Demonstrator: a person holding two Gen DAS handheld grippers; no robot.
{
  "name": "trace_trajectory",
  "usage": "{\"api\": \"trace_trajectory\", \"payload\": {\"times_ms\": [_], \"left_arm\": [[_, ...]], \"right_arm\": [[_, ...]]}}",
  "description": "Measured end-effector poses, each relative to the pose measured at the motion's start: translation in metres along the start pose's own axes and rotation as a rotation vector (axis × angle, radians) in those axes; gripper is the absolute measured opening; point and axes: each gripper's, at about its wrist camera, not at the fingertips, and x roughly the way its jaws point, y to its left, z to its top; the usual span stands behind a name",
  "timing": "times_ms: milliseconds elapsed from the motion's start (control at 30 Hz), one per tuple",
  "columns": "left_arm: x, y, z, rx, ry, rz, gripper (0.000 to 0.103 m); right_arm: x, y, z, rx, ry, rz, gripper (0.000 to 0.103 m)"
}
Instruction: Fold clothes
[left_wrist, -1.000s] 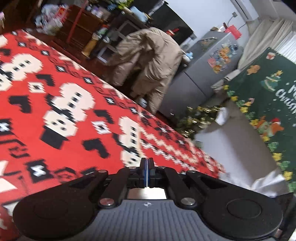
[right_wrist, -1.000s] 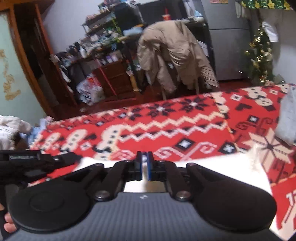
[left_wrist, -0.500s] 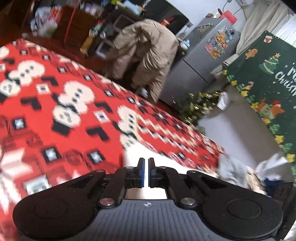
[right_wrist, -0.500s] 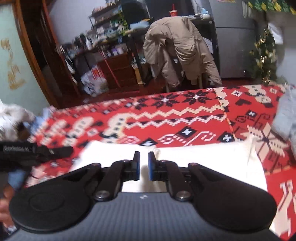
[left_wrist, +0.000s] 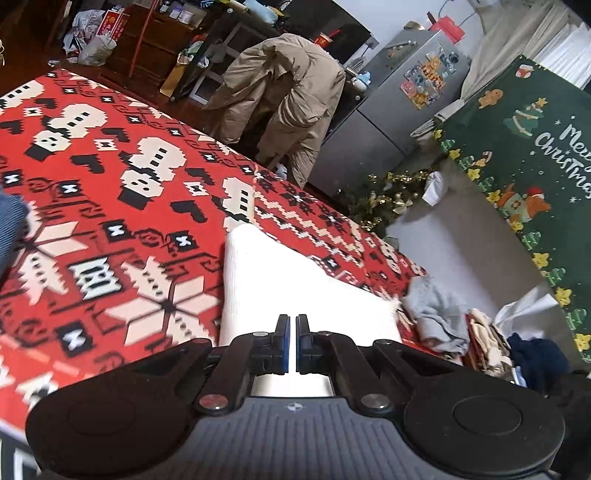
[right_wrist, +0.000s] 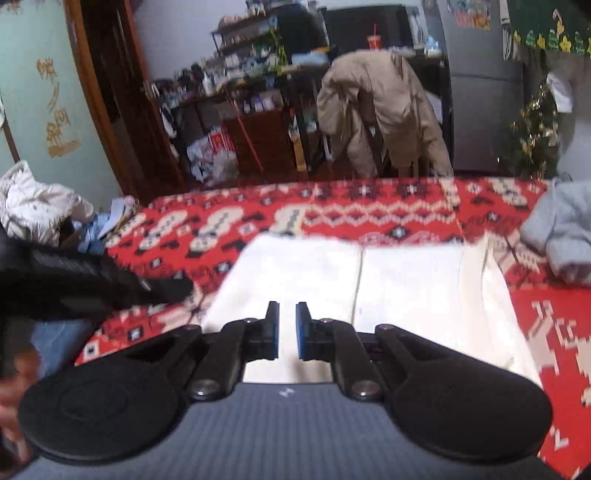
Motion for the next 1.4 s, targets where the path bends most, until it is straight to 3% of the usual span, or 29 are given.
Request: {"api": "trace_trajectory", "payload": {"times_ms": [167,500,633,833,933,1100,1233,1400], "left_arm": [[0.024,0.002,0.017,0.054,-0.039,0.008,0.002],[0.058,0.025,0.012,0.034,0.042,0.000,0.003],[0.054,0.019,0.010,0.094,0.058,0.032,0.003],[0.027,0.017,0.011,0.066,0.127,0.047,0.002],[0.015,0.009,0.010,0.108,0.137,0.043,0.004],[0.032,-0.004,-0.006,0.187,0.192,0.029,0.004],[0.038,-0.003,-0.008,0.237,0.251,0.077,0.003],[0.031,0.004,-0.003,0.236,0.323,0.052,0.003]], "right_arm": [[0.036,-0.005,0.016,-0.011,-0.039,-0.007,0.009],[0.097,-0.011,0.006,-0.020,-0.023,-0.009,0.009],[0.094,-0.003,0.003,-0.112,0.001,-0.063,0.009],[0.072,-0.014,-0.004,-0.159,0.064,-0.119,0.009],[0.052,-0.019,-0.004,-0.108,0.066,-0.077,0.012],[0.041,0.004,-0.004,-0.145,0.031,0.056,0.012],[0.050,0.017,-0.016,-0.246,0.120,0.044,0.011],[0.043,0.010,-0.017,-0.290,0.186,0.075,0.012]]}}
